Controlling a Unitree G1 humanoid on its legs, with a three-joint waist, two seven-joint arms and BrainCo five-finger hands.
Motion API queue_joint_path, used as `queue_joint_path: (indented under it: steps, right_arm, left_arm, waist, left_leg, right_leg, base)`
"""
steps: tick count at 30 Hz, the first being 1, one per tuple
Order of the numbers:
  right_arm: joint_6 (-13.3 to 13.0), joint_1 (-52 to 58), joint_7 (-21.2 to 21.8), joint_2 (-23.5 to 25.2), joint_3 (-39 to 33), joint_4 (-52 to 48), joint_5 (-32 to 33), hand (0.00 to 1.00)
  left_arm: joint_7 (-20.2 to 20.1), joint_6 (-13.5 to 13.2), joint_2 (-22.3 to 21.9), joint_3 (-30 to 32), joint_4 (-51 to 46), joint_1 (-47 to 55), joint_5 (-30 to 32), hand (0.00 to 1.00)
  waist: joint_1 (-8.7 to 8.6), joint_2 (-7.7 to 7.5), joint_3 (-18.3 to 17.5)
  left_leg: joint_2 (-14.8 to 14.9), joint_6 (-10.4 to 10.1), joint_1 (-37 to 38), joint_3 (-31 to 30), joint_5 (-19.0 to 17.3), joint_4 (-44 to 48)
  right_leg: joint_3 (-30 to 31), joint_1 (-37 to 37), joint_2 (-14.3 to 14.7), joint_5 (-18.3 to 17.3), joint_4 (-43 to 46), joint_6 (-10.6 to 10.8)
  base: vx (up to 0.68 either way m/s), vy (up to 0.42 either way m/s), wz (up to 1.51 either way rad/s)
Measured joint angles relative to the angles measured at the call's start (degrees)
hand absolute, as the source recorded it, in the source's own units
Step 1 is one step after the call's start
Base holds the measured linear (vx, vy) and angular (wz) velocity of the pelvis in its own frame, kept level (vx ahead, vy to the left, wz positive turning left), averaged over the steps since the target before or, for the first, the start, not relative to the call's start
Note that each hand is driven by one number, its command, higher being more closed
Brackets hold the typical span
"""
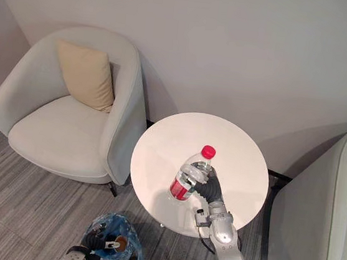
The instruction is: Gather rubbish on tea table into small bin, then transfer packed bag to large trash can.
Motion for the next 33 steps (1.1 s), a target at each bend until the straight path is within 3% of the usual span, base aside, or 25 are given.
queue_joint_path:
  steps: [9, 13, 17, 22, 25, 26, 27, 28, 30, 31, 32, 33]
  right_arm:
    - [-2.61, 2.11, 1.09, -0.14, 0.88, -8.57, -2.54, 1.0]
    - [-3.02, 2.23, 1.09, -0.47, 2.5, -8.69, -3.6, 1.0]
    - [-3.0, 2.3, 1.09, -1.51, 2.48, -8.79, -4.68, 1.0]
    - [-2.98, 1.57, 1.1, -1.64, 2.47, -8.82, -4.67, 1.0]
    - [-3.01, -0.69, 0.68, -2.63, 2.34, -8.83, -4.61, 1.0]
    - [-2.93, -1.12, 0.48, -2.91, 1.95, -8.81, -4.57, 1.0]
    - [-2.54, -1.2, 0.07, -2.51, 1.91, -8.8, -4.57, 1.0]
    - [-2.52, -1.44, -0.14, -2.38, 1.78, -8.85, -4.55, 1.0]
    - [-2.16, -1.77, -0.52, -2.0, -0.87, -8.96, -4.44, 1.0]
    - [-1.92, -1.15, -0.7, -2.7, -2.4, -9.05, -4.4, 1.0]
    - [-1.94, -0.96, -1.07, -2.49, -3.23, -9.09, -4.34, 1.0]
    - [-1.83, -0.62, -1.6, -2.04, -4.68, -9.12, -4.38, 1.0]
  left_arm:
    - [0.04, -0.16, -0.03, -0.04, 0.51, 0.09, -0.03, 0.0]
    - [0.05, -0.27, 0.0, -0.79, 0.55, -0.5, -0.14, 0.0]
    - [0.03, -0.3, -0.02, -2.44, 0.54, -0.94, -0.37, 0.0]
    - [0.18, -0.38, -0.07, -2.4, 0.59, -1.58, -1.21, 0.0]
    - [0.22, -0.52, -0.25, -2.39, 0.51, -1.62, -1.6, 0.0]
    - [0.25, -0.57, -0.37, -2.36, 0.48, -1.88, -2.45, 0.0]
    - [0.25, -0.66, -0.31, -2.06, 0.65, -2.1, -2.54, 0.0]
    - [0.23, -0.7, -0.32, -1.64, 0.88, -2.35, -2.46, 0.0]
    - [0.05, -0.93, -0.89, -1.25, 1.14, -3.69, -2.34, 0.0]
    - [0.07, -1.11, -1.3, -1.48, 0.39, -2.37, -2.23, 0.0]
    - [0.04, -1.13, -1.21, -1.79, -0.16, -1.88, -2.09, 0.0]
    - [0.1, -1.34, -1.46, -2.33, -0.54, -1.82, -1.12, 0.0]
  waist:
    - [-0.58, -0.04, -0.05]
    - [-1.26, -1.26, 0.93]
    - [-1.74, -1.21, 0.98]
    - [-1.14, -0.9, 1.16]
    - [-1.19, 1.11, 1.57]
    - [-0.94, 2.02, 1.99]
    - [-0.91, 1.99, 2.14]
    - [-0.97, 1.62, 2.33]
    - [-1.23, 2.19, 3.58]
    - [-1.34, 4.21, 2.94]
    - [-1.99, 4.2, 2.81]
    - [-3.08, 3.58, 2.67]
  left_leg:
    - [0.18, -0.09, 1.11, 2.87, -1.06, 0.46]
    - [-1.66, 0.41, -1.98, 2.89, -3.97, 7.01]
    - [-3.64, 0.52, -5.88, -2.86, -4.28, 9.92]
    - [-5.4, -0.7, -8.63, -11.17, 1.15, 6.21]
    - [-3.48, -1.68, -11.78, -15.88, 4.95, 3.09]
    - [-1.47, 0.3, -13.13, -14.37, 4.6, 1.93]
    - [0.56, 4.47, -13.78, -8.69, 1.71, 0.34]
    - [1.2, 5.12, -14.12, -4.91, 0.62, 1.55]
    - [3.34, 5.76, -18.35, 6.23, 0.08, 16.81]
    - [4.85, 4.7, -17.98, 9.31, 2.03, 19.86]
    - [4.62, 2.75, -17.47, 8.66, 2.81, 17.46]
    - [2.45, 0.52, -14.39, 6.47, 5.05, 9.09]
  right_leg:
    - [2.92, -0.88, 0.56, -0.36, 1.61, -0.09]
    - [4.75, -6.51, -1.95, -6.11, 14.82, 1.01]
    - [8.38, -7.33, -2.58, -8.5, 18.15, 2.31]
    - [9.87, -7.31, -2.07, -11.21, 18.06, 2.26]
    - [4.97, -7.8, -0.02, -9.36, 14.73, 0.7]
    - [3.16, -7.84, 1.35, -7.76, 13.5, -0.65]
    - [2.1, -7.22, 1.8, -5.26, 10.34, -2.44]
    - [1.23, -6.93, 0.93, -4.27, 8.72, -2.79]
    - [-3.02, -6.17, -0.65, -4.04, 9.11, -3.08]
    - [-4.44, -5.96, 0.9, -5.51, 10.64, -2.94]
    - [-4.17, -5.85, 1.07, -6.35, 10.53, -3.0]
    - [-6.94, -5.56, -0.6, -5.23, 7.32, -3.69]
  base:
    - [-0.01, -0.007, -0.17]
    - [-0.05, -0.025, 0.0]
    - [-0.09, -0.051, 0.8]
    - [-0.1, -0.126, 0.99]
    - [-0.12, -0.13, 0.9]
    - [-0.13, -0.132, 0.85]
    - [-0.12, -0.129, 0.85]
    - [-0.09, -0.058, 0.85]
    - [-0.14, -0.072, 0.89]
    - [-0.14, -0.117, 0.88]
    - [-0.11, -0.047, 1.02]
    - [-0.08, 0.007, 1.13]
